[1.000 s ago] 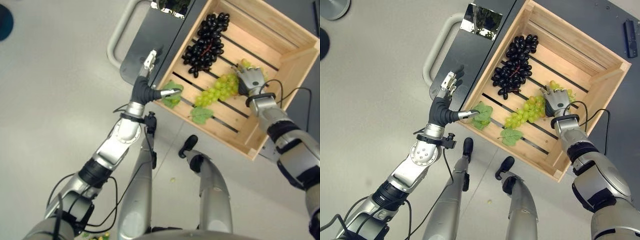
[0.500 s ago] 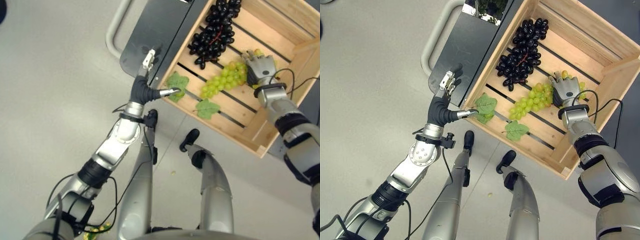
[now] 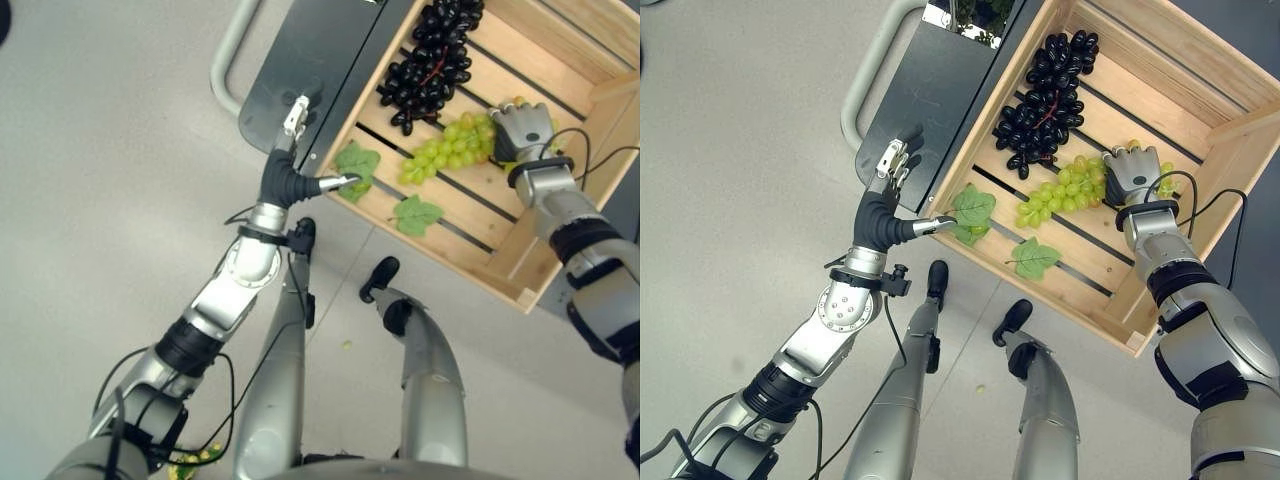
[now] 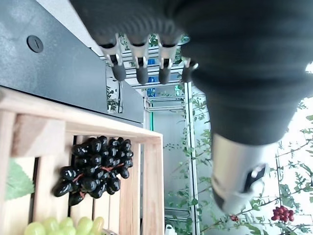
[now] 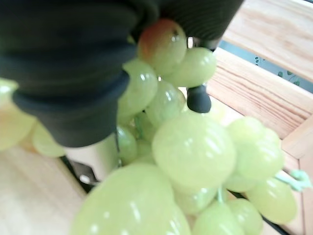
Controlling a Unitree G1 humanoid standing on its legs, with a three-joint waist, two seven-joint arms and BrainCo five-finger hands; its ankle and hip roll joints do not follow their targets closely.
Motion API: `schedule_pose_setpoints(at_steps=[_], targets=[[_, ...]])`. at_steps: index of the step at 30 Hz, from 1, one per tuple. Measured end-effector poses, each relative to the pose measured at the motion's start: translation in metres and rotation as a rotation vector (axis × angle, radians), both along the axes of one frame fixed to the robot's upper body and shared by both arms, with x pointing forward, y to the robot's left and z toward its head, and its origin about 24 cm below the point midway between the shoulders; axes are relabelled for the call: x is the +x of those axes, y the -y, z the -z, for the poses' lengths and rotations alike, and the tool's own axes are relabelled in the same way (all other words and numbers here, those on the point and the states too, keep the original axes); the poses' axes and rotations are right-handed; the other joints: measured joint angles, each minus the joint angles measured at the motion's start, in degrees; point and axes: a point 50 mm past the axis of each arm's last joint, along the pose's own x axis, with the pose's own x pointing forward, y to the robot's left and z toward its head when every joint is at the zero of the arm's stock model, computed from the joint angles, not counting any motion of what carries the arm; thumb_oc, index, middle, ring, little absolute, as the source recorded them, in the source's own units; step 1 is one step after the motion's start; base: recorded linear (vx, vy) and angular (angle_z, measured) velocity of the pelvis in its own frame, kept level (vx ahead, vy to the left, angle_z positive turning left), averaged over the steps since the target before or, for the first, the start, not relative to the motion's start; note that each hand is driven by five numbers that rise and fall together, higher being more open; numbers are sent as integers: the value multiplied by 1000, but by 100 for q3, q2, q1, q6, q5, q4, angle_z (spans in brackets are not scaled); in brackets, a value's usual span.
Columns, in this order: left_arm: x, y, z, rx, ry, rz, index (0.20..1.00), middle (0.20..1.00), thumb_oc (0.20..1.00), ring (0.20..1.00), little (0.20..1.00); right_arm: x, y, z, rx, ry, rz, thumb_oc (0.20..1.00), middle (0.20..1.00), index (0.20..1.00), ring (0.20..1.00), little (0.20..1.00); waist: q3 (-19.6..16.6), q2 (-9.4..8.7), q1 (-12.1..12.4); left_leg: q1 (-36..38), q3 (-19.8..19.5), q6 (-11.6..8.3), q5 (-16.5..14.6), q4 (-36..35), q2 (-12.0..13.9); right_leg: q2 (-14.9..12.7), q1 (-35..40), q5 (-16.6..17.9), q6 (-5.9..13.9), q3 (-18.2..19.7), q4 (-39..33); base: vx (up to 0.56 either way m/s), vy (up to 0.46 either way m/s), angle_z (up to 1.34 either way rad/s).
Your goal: Pick up the fruits from the basket on one side to the basket on the other side
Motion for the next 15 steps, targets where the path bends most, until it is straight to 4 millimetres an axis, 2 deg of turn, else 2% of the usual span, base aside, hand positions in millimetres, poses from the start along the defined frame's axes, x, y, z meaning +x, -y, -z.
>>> schedule_pose_setpoints(at_steps=[5, 11, 15], targets=[[0, 0, 0, 1, 1, 0, 1000, 1000, 1000, 1000, 1000, 1, -1, 5, 25, -23, 9, 200, 200, 200, 200, 200, 0, 0, 16, 118, 37, 30, 26, -3, 1, -18, 99, 2, -5, 4, 44, 0, 0, 0], [0, -1, -1, 8, 3, 1, 1000, 1000, 1000, 1000, 1000, -1, 0, 38, 86, -132, 30, 200, 200, 200, 200, 200, 0, 1, 73, 600, 91, 34, 20, -105, 5, -14, 542, -5, 12, 5, -67, -22, 1, 0], [1, -8, 2, 32, -15, -2, 1000, 1000, 1000, 1000, 1000, -8, 4, 65, 144, -199, 29, 200, 200, 200, 200, 200, 9, 23, 76, 1230, 130, 48, 28, -298, 4, 11, 1153, -11, 52, 2, -192, 19, -31, 0]])
